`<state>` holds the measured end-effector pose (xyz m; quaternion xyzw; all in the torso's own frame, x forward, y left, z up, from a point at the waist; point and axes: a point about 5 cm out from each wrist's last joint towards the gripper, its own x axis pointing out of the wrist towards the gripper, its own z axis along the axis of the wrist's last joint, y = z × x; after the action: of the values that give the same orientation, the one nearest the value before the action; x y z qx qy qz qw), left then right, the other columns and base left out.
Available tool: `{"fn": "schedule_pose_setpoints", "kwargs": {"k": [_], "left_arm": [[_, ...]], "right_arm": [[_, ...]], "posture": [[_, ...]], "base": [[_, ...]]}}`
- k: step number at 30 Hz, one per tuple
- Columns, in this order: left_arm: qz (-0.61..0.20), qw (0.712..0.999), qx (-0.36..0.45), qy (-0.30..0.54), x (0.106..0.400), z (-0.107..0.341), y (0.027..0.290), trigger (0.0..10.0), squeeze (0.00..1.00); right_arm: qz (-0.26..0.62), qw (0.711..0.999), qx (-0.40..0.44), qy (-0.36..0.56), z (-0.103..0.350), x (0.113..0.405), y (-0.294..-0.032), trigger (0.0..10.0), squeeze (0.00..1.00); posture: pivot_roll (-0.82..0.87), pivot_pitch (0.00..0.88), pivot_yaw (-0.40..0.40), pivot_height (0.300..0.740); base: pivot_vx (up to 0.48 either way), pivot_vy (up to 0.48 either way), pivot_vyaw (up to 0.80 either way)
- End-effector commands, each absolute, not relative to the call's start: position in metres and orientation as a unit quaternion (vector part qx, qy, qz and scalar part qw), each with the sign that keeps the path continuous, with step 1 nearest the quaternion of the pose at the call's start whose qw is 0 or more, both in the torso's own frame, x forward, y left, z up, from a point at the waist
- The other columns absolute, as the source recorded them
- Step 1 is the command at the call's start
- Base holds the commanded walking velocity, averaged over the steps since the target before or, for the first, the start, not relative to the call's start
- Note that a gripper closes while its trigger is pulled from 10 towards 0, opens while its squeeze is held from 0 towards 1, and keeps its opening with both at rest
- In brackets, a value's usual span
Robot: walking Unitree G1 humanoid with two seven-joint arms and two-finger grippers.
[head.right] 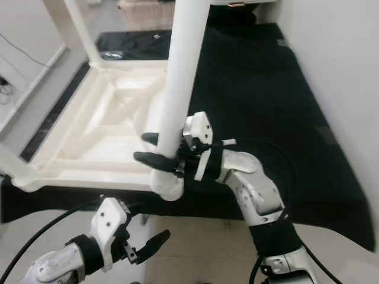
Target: Building children table
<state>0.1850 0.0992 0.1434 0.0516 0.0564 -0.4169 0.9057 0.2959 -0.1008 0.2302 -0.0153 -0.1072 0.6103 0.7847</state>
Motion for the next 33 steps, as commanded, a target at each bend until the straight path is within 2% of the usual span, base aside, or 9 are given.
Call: {"fn": "schedule_pose_setpoints", "kwargs": {"k": [1,11,15,17,19,20,21,33], "left_arm": [[-0.410,0.908,0.072,0.055,0.184,0.144,0.105,10.0,0.00],[-0.420,0.903,0.070,0.050,0.181,0.147,0.102,10.0,0.00],[-0.459,0.885,0.054,0.064,0.173,0.147,0.097,10.0,0.00],[-0.459,0.885,0.054,0.064,0.173,0.147,0.097,10.0,0.00],[-0.498,0.862,0.052,0.076,0.162,0.147,0.095,10.0,0.00],[-0.498,0.862,0.052,0.076,0.162,0.147,0.095,10.0,0.00],[-0.521,0.848,0.053,0.085,0.156,0.146,0.094,10.0,0.00],[-0.522,0.847,0.063,0.078,0.156,0.146,0.095,10.0,0.00]], "right_arm": [[0.620,0.776,-0.027,-0.114,0.232,0.295,-0.093,10.0,0.00],[0.624,0.771,-0.042,-0.121,0.240,0.300,-0.095,10.0,0.00],[0.630,0.765,-0.059,-0.118,0.246,0.303,-0.109,10.0,0.00],[0.630,0.765,-0.059,-0.118,0.246,0.303,-0.109,10.0,0.00],[0.632,0.763,-0.070,-0.112,0.250,0.303,-0.125,10.0,0.00],[0.632,0.763,-0.070,-0.112,0.250,0.303,-0.125,10.0,0.00],[0.633,0.763,-0.082,-0.103,0.252,0.302,-0.139,10.0,0.00],[0.655,0.748,-0.088,-0.056,0.249,0.290,-0.173,10.0,0.00]], "posture": [[0.01,0.205,0.033,0.740],[0.01,0.212,0.033,0.740],[0.01,0.220,0.035,0.740],[0.01,0.220,0.035,0.740],[0.01,0.221,0.035,0.740],[0.01,0.221,0.035,0.740],[0.01,0.224,0.036,0.740],[0.02,0.226,0.045,0.740]], "base": [[0.000,0.000,0.00],[0.000,0.000,0.00],[0.000,0.000,0.00],[0.000,0.000,0.00],[0.000,0.000,0.00],[0.000,0.000,0.00],[0.000,0.000,0.00],[0.000,0.000,0.00]]}}
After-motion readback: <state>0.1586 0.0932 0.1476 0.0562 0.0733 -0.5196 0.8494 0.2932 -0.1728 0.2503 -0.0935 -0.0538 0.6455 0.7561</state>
